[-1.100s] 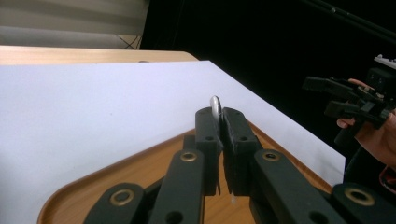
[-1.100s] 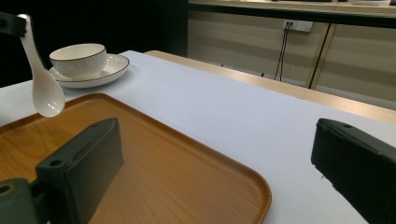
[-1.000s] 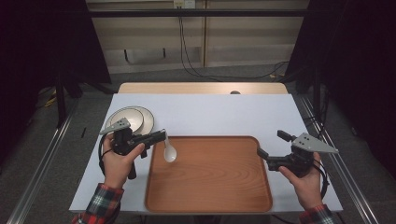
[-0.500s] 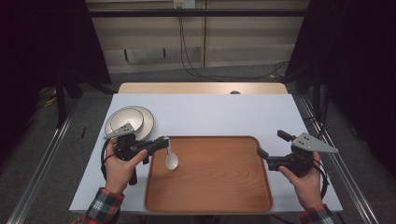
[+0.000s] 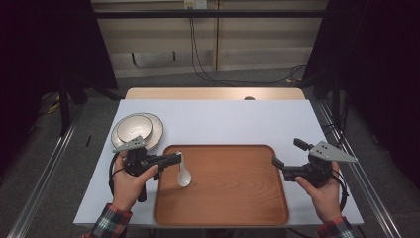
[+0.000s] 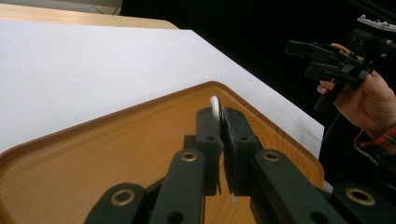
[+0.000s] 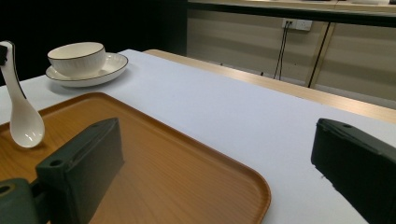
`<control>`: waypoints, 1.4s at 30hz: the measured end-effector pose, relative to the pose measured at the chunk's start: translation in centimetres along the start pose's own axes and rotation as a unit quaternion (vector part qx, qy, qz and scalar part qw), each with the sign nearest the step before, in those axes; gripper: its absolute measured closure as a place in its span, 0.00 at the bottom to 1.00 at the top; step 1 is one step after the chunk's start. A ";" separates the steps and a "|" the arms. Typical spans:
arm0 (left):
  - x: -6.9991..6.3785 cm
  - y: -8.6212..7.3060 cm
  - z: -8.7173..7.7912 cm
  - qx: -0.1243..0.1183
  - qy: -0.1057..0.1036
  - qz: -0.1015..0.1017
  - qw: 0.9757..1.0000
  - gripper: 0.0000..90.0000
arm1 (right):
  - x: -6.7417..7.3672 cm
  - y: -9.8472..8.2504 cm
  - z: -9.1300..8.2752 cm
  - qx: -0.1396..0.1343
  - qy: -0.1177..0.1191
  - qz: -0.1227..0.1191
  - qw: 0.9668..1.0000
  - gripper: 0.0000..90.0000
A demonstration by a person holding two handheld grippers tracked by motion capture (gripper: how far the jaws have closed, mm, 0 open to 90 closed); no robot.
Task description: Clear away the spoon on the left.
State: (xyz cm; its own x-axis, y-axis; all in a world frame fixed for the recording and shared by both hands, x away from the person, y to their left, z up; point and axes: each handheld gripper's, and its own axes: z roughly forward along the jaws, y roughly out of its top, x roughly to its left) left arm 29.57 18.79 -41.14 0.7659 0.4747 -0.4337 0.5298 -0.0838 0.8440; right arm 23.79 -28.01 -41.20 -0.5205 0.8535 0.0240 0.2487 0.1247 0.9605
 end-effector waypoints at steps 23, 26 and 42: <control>0.1 -1.1 0.3 0.009 -0.038 -0.023 0.999 0.95 | 0.0 0.0 -0.1 -0.001 0.000 0.002 1.000 0.02; 0.3 -1.2 0.3 0.005 -0.028 -0.022 0.999 0.95 | 0.0 0.0 -0.1 -0.001 -0.001 0.002 1.000 0.02; 1.7 -1.5 1.0 0.004 0.022 0.008 1.000 0.88 | 0.0 0.0 0.0 0.000 0.002 0.002 1.000 0.02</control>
State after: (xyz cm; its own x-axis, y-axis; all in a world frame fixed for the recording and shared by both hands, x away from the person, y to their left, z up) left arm 30.44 18.78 -43.44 0.7573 0.5121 -0.4053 0.5208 -0.0992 0.8479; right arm 23.78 -28.06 -41.20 -0.5221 0.8524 0.0286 0.2505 0.1212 0.9605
